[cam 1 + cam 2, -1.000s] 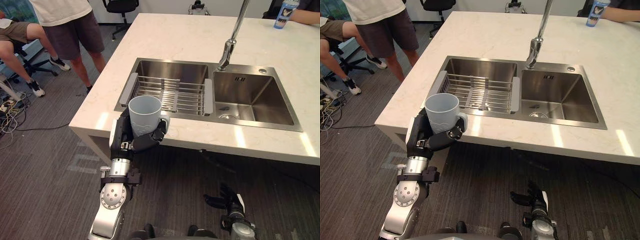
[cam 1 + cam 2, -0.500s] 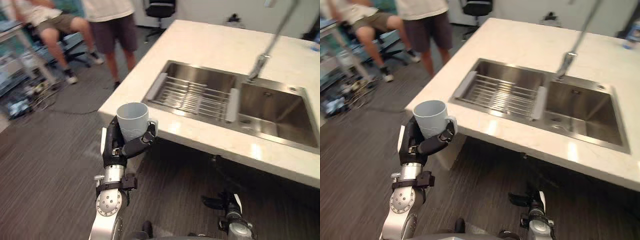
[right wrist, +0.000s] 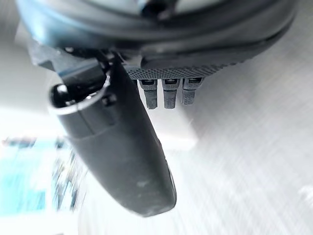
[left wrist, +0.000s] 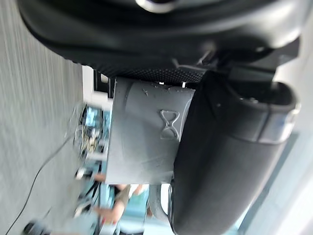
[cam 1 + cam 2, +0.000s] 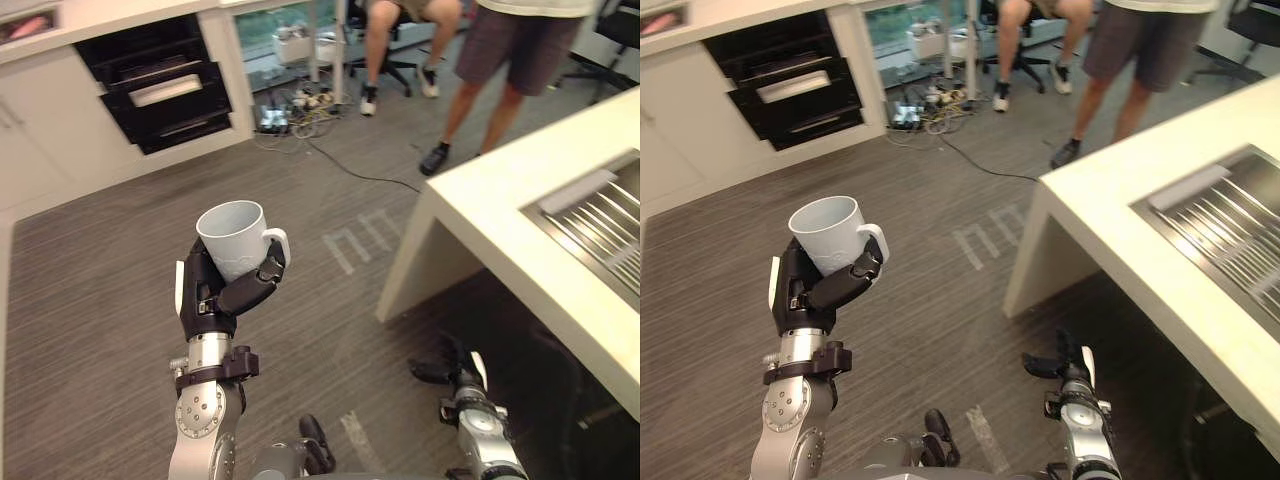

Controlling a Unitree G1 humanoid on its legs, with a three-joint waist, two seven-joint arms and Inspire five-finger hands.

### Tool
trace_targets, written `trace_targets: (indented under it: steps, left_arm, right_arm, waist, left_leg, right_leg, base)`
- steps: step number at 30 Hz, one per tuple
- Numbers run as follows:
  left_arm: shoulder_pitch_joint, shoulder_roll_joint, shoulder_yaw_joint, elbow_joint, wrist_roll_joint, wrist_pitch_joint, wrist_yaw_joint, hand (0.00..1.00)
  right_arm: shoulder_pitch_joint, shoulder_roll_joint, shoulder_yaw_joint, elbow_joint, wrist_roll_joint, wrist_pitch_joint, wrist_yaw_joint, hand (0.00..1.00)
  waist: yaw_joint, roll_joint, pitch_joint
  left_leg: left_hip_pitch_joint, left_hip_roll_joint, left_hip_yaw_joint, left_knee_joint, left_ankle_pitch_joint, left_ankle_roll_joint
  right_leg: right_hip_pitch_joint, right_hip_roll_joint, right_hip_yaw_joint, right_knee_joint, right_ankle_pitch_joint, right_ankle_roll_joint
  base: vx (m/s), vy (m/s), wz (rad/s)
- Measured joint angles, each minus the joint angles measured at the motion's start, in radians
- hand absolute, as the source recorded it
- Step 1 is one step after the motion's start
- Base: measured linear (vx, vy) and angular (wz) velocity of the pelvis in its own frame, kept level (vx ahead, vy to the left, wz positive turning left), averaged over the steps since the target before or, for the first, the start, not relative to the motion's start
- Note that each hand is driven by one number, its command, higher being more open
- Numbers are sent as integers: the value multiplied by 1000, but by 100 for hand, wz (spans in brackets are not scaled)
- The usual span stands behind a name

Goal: Walk over to the sink, pick up the cup, carry it to the dishwasher, place the cup inside the dishwasher, then close the dishwasher door

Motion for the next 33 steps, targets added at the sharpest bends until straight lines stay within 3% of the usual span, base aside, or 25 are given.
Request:
trace_targets:
  steps: [2,5,6,7,9,10,11,12,16,17,27,33]
  left_arm:
    - [-8,20,-7,7,1,0,-4,30]
    - [-22,29,-7,40,1,3,0,30]
    - [-23,29,-15,39,1,4,0,30]
    - [-22,28,-23,36,1,4,2,30]
    - [-21,28,-31,15,1,4,7,30]
    - [-14,35,-32,-21,1,2,7,30]
    - [-11,43,-30,-42,1,-4,8,30]
    - [-1,44,-31,-55,1,-8,8,30]
    - [45,20,-30,-58,0,-14,6,30]
    - [92,-31,-19,14,2,-13,-15,30]
    - [80,-44,-37,23,-7,-13,-14,30]
    - [1,-22,-57,171,-64,-6,-14,30]
  right_arm:
    - [13,5,16,-28,-15,1,6,90]
    - [53,8,16,-92,-17,3,1,90]
    - [96,20,10,-146,-17,9,-2,90]
    - [140,35,9,-202,-17,12,-2,90]
    - [193,55,13,-274,-17,13,-7,90]
    - [208,72,18,-304,-17,13,-7,90]
    - [210,84,29,-319,-17,13,-7,90]
    - [213,87,42,-338,-17,13,-1,90]
    - [189,91,53,-373,-17,8,7,90]
    - [230,101,33,-336,-25,8,8,90]
    - [243,104,33,-299,-23,8,4,90]
    - [208,100,35,-111,-15,15,-9,90]
  waist:
    - [1,-6,9]
    - [-3,-12,12]
    - [-4,-19,16]
    - [-3,-26,21]
    - [6,-47,18]
    - [20,-81,11]
    - [37,-115,6]
    - [47,-135,-10]
    - [72,-119,-34]
    - [64,-96,-106]
    - [49,-97,-117]
    - [37,-82,-126]
  left_leg:
    - [48,-36,-98,-52,15,-21]
    - [89,-91,-233,-61,23,-11]
    - [114,-113,-295,-54,24,-7]
    - [135,-128,-362,-36,14,-23]
    - [160,-142,-394,-24,-9,-39]
    - [170,-152,-393,-17,-33,-15]
    - [170,-164,-397,4,-52,-25]
    - [162,-160,-392,37,-87,-32]
    - [154,-73,-369,72,-133,-97]
    - [88,72,-295,116,-133,-173]
    - [108,84,-257,94,-129,-179]
    - [91,104,-261,93,-125,-200]
  right_leg:
    - [-105,124,278,22,-67,28]
    - [-217,223,498,-17,-112,31]
    - [-256,275,617,-14,-121,35]
    - [-277,318,720,-22,-130,54]
    - [-291,324,770,-47,-121,68]
    - [-303,305,764,-85,-79,84]
    - [-305,285,751,-123,-34,83]
    - [-293,277,736,-172,4,103]
    - [-192,331,667,-336,39,87]
    - [-103,384,691,-514,134,55]
    - [-106,391,711,-517,132,53]
    - [-102,390,633,-552,144,39]
  base:
    - [205,93,156]
    - [266,-5,157]
    - [267,-103,181]
    - [257,-119,191]
    - [227,-115,163]
    - [219,-96,144]
    - [269,-151,125]
    - [222,-151,90]
    - [167,-139,36]
    - [69,-62,4]
    - [7,-9,-9]
    - [19,-59,8]
